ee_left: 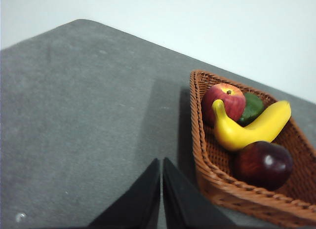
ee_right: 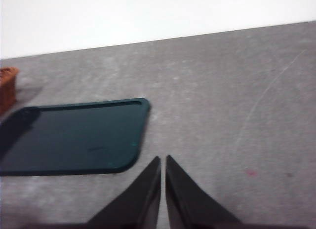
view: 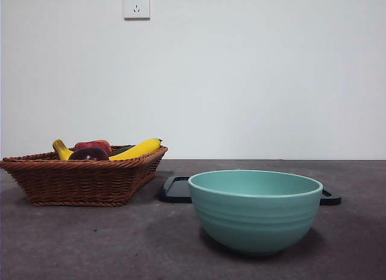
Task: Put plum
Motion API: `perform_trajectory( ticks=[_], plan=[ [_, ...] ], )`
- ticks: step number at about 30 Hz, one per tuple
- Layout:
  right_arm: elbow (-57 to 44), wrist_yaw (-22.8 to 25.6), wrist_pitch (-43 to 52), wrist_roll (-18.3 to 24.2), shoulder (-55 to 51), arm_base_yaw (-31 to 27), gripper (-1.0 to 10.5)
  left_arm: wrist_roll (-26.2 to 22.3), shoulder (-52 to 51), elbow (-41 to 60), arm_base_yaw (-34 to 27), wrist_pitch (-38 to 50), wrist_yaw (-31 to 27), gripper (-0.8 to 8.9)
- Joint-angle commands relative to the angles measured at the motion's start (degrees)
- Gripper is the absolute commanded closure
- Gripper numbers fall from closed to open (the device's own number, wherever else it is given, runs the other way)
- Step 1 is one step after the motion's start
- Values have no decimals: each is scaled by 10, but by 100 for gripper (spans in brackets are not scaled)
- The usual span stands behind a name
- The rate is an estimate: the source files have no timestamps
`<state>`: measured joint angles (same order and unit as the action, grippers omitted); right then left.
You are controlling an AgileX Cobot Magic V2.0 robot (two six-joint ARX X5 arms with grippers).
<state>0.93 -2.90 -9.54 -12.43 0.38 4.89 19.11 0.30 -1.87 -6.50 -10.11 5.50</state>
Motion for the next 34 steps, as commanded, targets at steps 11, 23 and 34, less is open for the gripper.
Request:
perform_trajectory(
  ticks=[11,23,34],
  plan=[
    [84,-7,-21,-72,8,2,940,66,27,-101,-1,-40,5,804],
    [287,-112,-161,-24,176,2,941,-4,209,-275,-1,-109,170,804],
    [501,-229,-326,55,397,7,941,-135,404,-468,49,-290,283,804]
  ],
)
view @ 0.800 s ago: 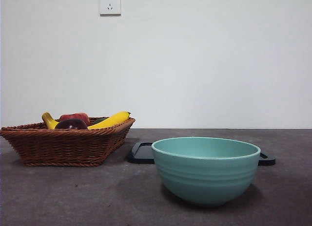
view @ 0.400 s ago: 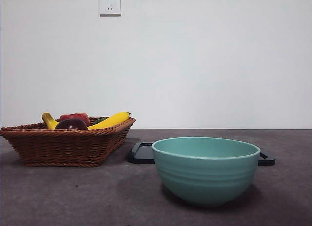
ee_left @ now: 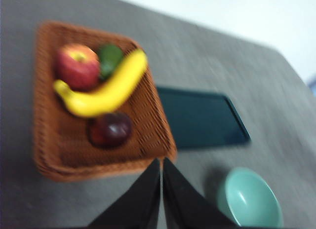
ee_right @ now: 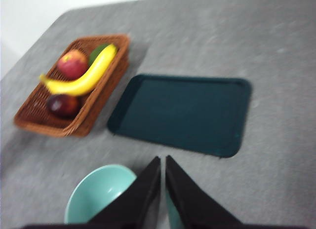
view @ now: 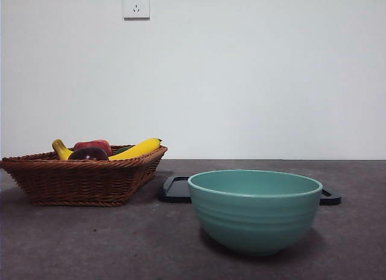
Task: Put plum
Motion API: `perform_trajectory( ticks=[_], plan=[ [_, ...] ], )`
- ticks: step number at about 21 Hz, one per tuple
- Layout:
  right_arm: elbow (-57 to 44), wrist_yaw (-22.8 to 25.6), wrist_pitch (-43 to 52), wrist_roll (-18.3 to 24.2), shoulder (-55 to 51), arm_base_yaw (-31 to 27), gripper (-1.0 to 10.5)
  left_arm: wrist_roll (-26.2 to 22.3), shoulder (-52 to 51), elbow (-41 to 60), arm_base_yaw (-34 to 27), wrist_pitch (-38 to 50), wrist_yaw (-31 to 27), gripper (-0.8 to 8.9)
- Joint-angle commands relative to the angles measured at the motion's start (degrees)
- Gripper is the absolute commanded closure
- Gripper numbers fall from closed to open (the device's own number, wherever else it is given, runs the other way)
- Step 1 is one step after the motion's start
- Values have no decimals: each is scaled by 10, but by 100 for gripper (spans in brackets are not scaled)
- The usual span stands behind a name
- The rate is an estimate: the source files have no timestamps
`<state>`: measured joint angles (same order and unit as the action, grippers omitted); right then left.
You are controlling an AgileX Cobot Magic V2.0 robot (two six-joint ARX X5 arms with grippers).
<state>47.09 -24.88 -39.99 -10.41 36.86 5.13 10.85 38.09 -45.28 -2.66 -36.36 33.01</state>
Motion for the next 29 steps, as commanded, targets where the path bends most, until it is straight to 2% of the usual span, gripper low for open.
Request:
perform_trajectory(
  ticks=[1,6,11,18,20,22,24,25,26,29],
  plan=[
    [57,-9,-37,43,50,9,941,-67,41,-50,21,-49,12,804],
    [145,-10,-120,97,138,45,941,-144,116,-138,89,-163,16,804],
    [169,-10,-176,124,176,97,940,-147,156,-162,146,-183,15,804],
    [169,-10,-190,130,181,120,940,-147,170,-162,163,-185,15,801],
    [169,-10,-190,130,181,120,939,-147,170,-162,163,-185,15,726],
    [169,-10,-190,127,181,120,898,-146,170,-162,163,-185,15,589],
    [169,-10,-190,123,181,120,703,-144,170,-162,163,-185,15,419],
    [169,-10,-190,123,181,120,608,-145,170,-162,163,-185,15,368],
    [169,-10,-190,123,181,120,558,-145,170,-162,163,-184,15,345],
    [169,-10,-190,122,181,120,543,-140,170,-162,163,-182,14,339]
  ],
)
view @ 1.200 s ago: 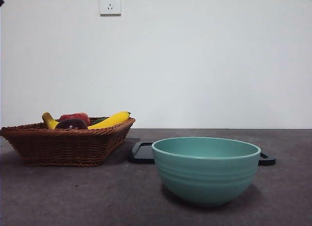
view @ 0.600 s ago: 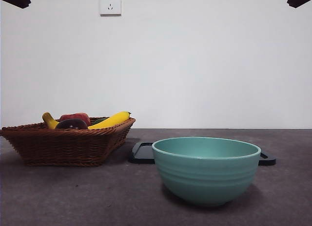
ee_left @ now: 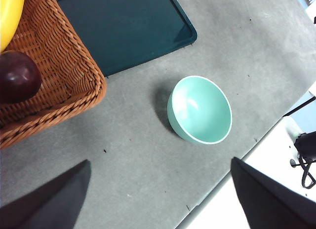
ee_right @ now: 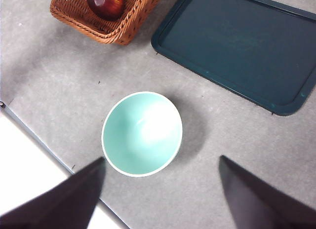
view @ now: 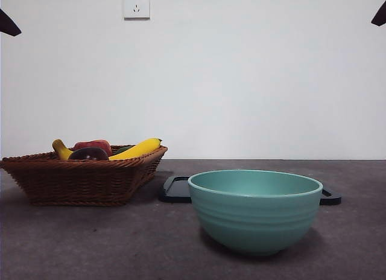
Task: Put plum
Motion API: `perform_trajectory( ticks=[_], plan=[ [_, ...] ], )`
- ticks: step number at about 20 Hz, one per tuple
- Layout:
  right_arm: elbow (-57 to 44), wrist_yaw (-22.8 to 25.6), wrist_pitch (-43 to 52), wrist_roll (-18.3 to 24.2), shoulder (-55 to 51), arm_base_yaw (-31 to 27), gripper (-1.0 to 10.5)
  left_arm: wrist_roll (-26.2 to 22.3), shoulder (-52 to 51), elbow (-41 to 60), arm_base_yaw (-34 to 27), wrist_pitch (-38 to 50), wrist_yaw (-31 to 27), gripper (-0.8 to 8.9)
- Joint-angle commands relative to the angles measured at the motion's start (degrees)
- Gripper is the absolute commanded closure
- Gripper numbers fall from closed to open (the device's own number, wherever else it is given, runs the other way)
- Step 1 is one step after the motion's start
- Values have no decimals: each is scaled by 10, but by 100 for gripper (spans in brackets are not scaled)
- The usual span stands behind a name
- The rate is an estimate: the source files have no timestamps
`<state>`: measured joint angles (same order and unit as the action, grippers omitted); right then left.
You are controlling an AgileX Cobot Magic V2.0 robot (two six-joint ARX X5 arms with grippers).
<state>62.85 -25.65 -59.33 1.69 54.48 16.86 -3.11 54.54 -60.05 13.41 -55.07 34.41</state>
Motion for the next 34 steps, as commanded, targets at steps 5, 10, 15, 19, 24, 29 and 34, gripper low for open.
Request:
perform_trajectory(
  ticks=[5,10,15,19,24,29,34],
  plan=[
    [11,-2,4,-2,5,3,490,8,6,-14,2,7,-2,313],
    [11,-2,4,-2,5,3,490,13,6,-14,3,9,-42,314],
    [11,-3,6,-2,5,3,490,56,33,-24,21,56,-114,319],
    [11,-2,6,-2,5,3,490,59,98,-72,45,58,-187,323],
    [11,-2,6,-2,5,3,490,60,204,-138,61,59,-260,352],
    [11,-3,9,-2,5,3,490,57,295,-153,61,76,-281,349],
    [11,-3,14,-3,5,3,490,55,374,-153,61,109,-296,349]
  ],
)
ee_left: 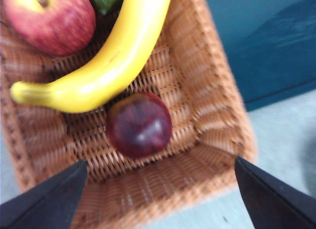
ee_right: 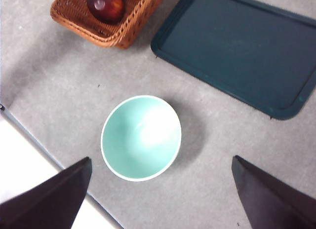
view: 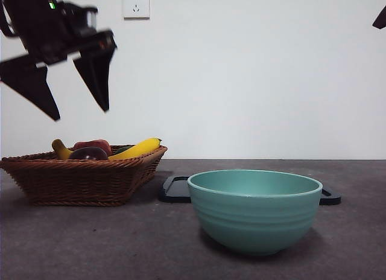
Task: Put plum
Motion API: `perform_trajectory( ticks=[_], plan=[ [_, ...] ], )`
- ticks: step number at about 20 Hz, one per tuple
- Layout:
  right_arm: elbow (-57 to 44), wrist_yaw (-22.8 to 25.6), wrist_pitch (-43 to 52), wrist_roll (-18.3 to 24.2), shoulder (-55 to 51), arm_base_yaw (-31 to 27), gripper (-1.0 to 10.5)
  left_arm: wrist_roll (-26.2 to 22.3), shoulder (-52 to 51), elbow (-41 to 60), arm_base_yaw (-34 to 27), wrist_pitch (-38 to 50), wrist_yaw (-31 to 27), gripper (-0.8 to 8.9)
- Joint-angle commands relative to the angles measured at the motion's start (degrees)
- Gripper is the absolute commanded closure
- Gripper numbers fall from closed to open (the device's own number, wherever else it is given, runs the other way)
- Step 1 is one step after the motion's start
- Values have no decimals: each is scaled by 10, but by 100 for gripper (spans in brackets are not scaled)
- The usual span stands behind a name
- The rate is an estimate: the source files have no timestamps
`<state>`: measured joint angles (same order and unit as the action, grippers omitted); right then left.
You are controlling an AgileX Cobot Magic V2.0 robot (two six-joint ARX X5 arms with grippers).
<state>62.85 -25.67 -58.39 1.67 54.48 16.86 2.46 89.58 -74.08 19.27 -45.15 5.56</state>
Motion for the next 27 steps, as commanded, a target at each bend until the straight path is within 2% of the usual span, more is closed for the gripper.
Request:
perform_trajectory(
  ticks=[1,13,17,23,27],
  plan=[
    [11,-2,5,-3,5,3,490,-1,37,-13,3,15,-16,349],
    [11,-2,16,-10,5,3,490,-2,142,-13,3,61,-26,352],
    [11,-2,18,-10,5,3,490,-2,142,-13,4,60,-26,517],
    [11,-2,18,-10,5,3,490,0,137,-14,4,57,-26,540],
    [11,-2,18,-10,5,3,490,0,93,-15,9,59,-26,540]
  ],
)
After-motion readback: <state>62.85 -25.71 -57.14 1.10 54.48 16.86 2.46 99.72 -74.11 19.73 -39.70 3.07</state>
